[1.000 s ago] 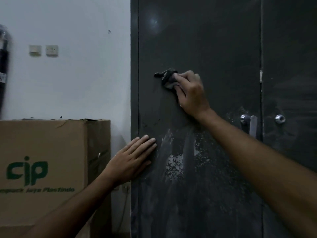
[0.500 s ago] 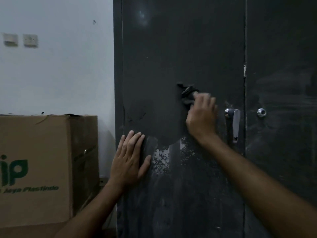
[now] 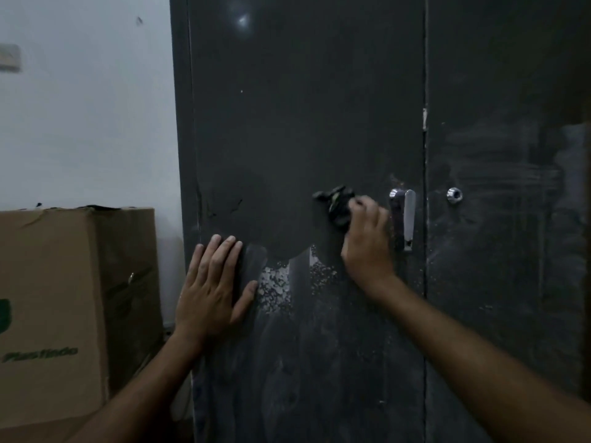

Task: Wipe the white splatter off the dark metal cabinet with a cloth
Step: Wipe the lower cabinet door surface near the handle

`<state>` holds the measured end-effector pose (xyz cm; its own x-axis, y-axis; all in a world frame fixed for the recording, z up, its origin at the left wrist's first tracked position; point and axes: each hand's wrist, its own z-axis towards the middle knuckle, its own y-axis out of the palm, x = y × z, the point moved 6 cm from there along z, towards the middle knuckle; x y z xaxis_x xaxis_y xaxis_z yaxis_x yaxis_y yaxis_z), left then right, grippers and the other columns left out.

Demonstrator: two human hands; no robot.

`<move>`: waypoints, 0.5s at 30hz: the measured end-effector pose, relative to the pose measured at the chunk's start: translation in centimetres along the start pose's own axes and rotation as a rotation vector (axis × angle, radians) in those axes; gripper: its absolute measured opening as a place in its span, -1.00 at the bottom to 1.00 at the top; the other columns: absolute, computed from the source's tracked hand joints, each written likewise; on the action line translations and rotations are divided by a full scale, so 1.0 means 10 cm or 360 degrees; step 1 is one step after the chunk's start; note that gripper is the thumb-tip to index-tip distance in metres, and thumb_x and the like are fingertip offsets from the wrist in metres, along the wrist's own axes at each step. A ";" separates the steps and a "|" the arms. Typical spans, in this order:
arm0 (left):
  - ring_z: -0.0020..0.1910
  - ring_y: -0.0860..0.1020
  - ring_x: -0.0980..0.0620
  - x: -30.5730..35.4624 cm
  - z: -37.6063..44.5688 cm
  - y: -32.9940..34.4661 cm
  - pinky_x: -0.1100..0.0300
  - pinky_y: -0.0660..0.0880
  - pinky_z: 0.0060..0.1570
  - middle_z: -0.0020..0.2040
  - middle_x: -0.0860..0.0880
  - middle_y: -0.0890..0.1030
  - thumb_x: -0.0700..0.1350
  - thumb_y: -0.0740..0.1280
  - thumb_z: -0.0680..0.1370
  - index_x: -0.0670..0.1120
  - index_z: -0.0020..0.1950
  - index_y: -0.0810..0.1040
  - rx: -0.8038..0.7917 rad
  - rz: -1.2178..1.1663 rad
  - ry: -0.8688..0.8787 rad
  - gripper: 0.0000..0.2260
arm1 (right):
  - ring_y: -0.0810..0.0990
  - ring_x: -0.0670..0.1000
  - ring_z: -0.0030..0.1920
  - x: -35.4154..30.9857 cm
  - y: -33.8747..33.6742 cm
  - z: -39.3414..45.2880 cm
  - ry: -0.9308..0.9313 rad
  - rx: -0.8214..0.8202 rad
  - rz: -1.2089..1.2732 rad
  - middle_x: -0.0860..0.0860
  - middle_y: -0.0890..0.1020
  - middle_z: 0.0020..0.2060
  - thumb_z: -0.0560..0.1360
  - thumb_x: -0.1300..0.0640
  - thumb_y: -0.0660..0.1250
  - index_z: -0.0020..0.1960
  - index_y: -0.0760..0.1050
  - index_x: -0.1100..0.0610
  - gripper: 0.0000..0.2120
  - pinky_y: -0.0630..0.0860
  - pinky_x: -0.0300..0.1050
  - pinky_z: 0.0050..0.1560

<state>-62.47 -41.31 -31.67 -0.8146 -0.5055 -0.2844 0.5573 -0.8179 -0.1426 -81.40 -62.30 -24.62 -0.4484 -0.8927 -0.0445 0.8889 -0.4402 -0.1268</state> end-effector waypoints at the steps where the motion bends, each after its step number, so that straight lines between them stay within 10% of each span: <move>1: 0.63 0.23 -0.22 0.01 0.00 0.00 -0.22 0.13 0.62 0.58 -0.24 0.35 0.18 0.24 0.64 -0.26 0.59 0.33 -0.0001 0.0001 0.0002 -0.33 | 0.41 0.28 0.20 0.01 0.03 -0.29 -0.0100 -0.0080 -0.0003 0.28 0.39 0.36 0.43 0.47 0.18 0.40 0.35 0.27 -0.47 0.50 0.14 0.24; 9: 0.62 0.25 -0.24 0.01 0.00 0.00 -0.22 0.14 0.61 0.57 -0.25 0.36 0.18 0.23 0.64 -0.26 0.59 0.33 0.0033 -0.0002 0.0006 -0.33 | 0.39 0.31 0.25 0.30 -0.05 0.87 0.0173 0.0109 -0.0121 0.31 0.33 0.45 0.49 0.45 0.12 0.48 0.29 0.31 -0.45 0.43 0.15 0.32; 15: 0.63 0.23 -0.23 0.01 0.01 0.00 -0.22 0.12 0.62 0.58 -0.25 0.35 0.19 0.22 0.65 -0.26 0.60 0.32 0.0000 0.0030 0.0006 -0.32 | 0.44 0.27 0.21 -0.17 0.13 -0.51 -0.0121 0.0034 0.0149 0.31 0.45 0.36 0.54 0.45 0.24 0.46 0.40 0.32 -0.52 0.52 0.15 0.25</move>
<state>-62.56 -41.41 -31.65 -0.8033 -0.5197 -0.2908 0.5726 -0.8082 -0.1373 -79.95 -60.91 -29.82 -0.3555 -0.9345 0.0200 0.9288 -0.3556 -0.1044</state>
